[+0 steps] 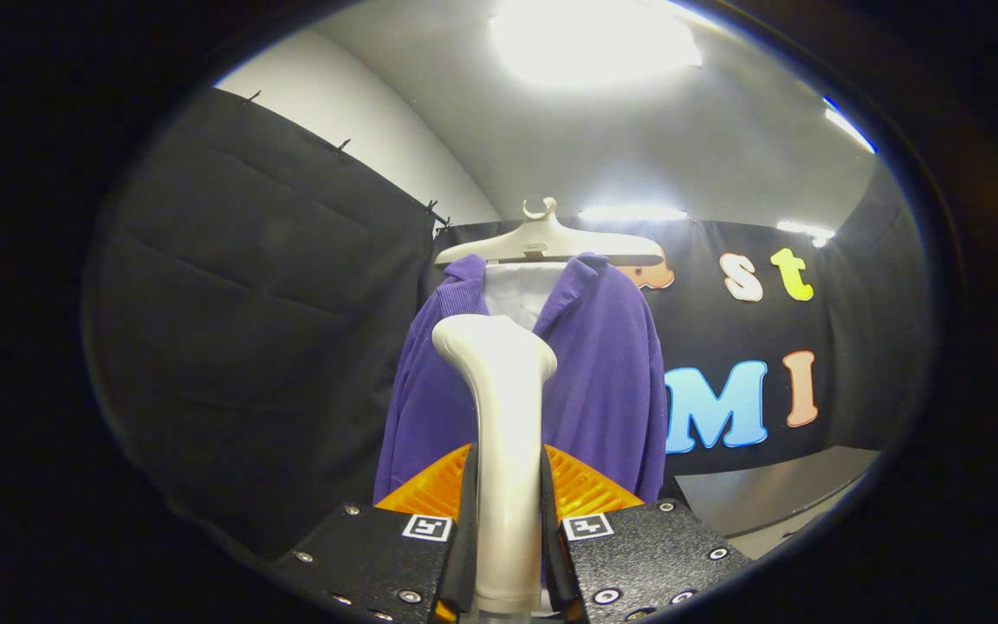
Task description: Iron the clothes twice with a garment steamer, once on the left side and once on the right side.
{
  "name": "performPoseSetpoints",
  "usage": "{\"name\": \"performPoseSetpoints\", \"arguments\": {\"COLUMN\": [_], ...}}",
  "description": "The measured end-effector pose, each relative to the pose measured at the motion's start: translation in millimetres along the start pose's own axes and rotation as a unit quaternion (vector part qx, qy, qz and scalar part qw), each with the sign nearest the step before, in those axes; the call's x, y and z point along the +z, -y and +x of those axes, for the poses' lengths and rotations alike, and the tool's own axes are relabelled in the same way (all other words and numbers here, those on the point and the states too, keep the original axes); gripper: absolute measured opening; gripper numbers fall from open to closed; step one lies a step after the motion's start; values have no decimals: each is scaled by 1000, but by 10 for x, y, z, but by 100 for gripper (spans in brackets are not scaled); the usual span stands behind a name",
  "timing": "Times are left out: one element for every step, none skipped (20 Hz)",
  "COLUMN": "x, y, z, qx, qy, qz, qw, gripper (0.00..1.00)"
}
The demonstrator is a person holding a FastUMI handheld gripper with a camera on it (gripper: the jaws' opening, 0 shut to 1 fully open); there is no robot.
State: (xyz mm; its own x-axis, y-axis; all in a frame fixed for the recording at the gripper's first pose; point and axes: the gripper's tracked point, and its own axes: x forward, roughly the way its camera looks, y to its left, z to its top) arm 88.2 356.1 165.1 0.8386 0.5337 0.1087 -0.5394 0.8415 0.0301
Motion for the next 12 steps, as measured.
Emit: {"name": "performPoseSetpoints", "arguments": {"x": [59,113,143,167,171,193,221,245,252,252,225,170], "y": [-44,-84,-124,-152,-176,-205,-227,-252,-290,-338,-390,-447], "z": [72,155,253,349,431,523,626,702,760,818,874,904], "qx": [0,1,2,1,-1,-2,-2,-3,-4,-2,0,1], "qy": [7,13,16,19,21,22,24,27,29,30,27,23], "qz": [0,0,1,2,6,11,14,15,15,14,11,9], "qw": [1000,1000,1000,1000,1000,1000,1000,1000,999,999,1000,1000], "gripper": [32,32,32,32,32,32,32,32,32,32,32,32]}}
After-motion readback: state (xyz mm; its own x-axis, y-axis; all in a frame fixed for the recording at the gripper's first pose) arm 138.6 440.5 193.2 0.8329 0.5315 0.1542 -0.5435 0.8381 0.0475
